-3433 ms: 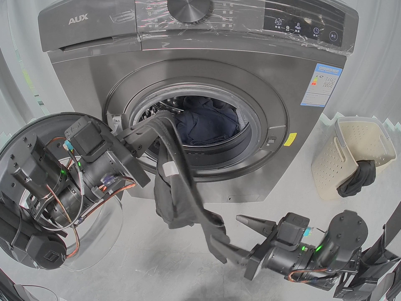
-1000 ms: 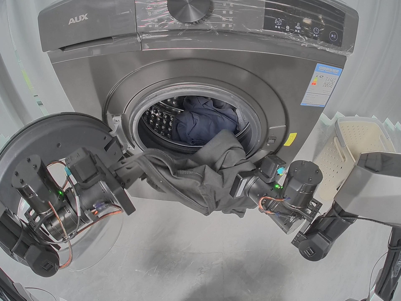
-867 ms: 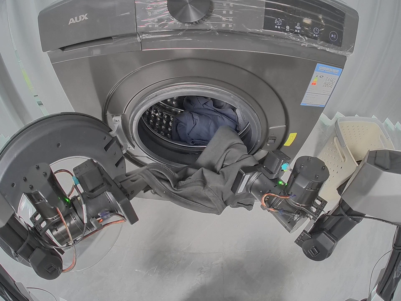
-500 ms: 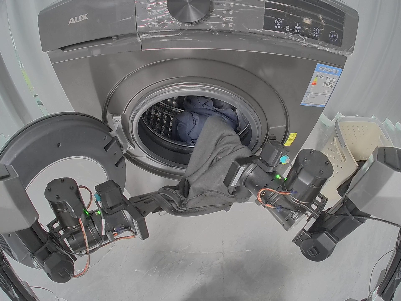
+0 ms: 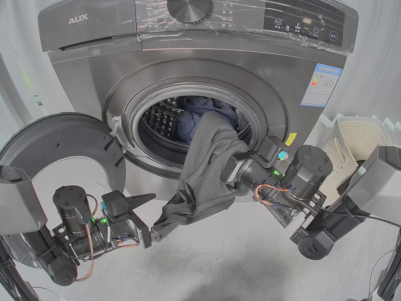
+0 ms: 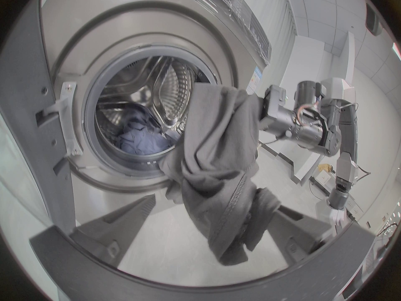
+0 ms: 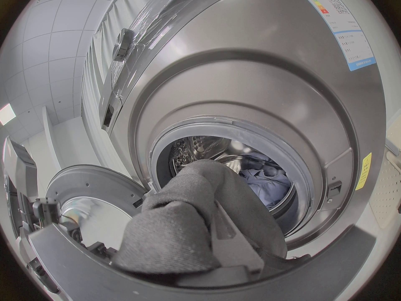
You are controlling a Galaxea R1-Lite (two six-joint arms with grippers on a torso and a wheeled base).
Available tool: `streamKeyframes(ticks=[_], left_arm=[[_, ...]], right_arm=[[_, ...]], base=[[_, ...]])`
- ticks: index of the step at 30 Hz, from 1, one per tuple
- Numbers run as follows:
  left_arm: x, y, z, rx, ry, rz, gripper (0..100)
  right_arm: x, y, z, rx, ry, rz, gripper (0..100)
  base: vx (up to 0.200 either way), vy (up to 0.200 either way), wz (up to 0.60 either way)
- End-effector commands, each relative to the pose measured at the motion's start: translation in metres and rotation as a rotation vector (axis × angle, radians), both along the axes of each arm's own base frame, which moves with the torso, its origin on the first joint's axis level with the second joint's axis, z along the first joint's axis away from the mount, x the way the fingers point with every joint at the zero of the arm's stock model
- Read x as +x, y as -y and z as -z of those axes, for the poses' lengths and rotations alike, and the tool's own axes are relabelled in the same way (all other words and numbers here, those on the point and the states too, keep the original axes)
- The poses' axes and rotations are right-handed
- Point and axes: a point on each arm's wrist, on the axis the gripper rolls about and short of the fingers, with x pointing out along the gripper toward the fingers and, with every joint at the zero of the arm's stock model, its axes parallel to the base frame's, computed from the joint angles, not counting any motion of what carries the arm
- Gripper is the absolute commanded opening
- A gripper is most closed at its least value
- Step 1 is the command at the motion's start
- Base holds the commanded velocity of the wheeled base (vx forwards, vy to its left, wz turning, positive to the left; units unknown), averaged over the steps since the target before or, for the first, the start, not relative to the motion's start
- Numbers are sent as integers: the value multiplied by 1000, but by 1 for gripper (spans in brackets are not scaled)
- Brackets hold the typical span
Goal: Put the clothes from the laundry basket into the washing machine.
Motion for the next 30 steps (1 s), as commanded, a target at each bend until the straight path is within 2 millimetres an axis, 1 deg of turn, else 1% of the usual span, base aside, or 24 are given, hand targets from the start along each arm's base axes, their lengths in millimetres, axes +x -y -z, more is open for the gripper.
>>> streamKeyframes(ticks=[1,3,9,13,15,16,21,23,28,30], left_arm=[[-18,0,12,42,-62,36,100],[-26,-4,17,78,-82,53,100],[-40,-11,28,134,-121,126,100],[-40,-10,28,141,-106,146,100],[-35,-7,25,130,-83,145,100],[-27,-3,20,106,-54,138,100],[-11,9,7,63,27,139,100],[-3,15,3,39,44,131,100],[27,33,4,3,83,72,100],[36,39,6,-1,92,59,100]], right_arm=[[5,-4,1,4,4,1,0],[7,-6,2,3,6,0,0],[13,-6,1,8,12,11,0],[11,-7,3,3,6,5,0],[8,-10,5,0,3,-6,0],[3,-13,7,-7,-5,-21,0],[-12,-20,10,-21,-21,-62,0],[-14,-22,11,-26,-23,-69,0],[-16,-25,12,-25,-22,-80,0],[-17,-27,12,-24,-21,-86,0]], base=[[0,0,0],[0,0,0],[0,0,0],[0,0,0],[0,0,0],[0,0,0],[0,0,0],[0,0,0],[0,0,0],[0,0,0]])
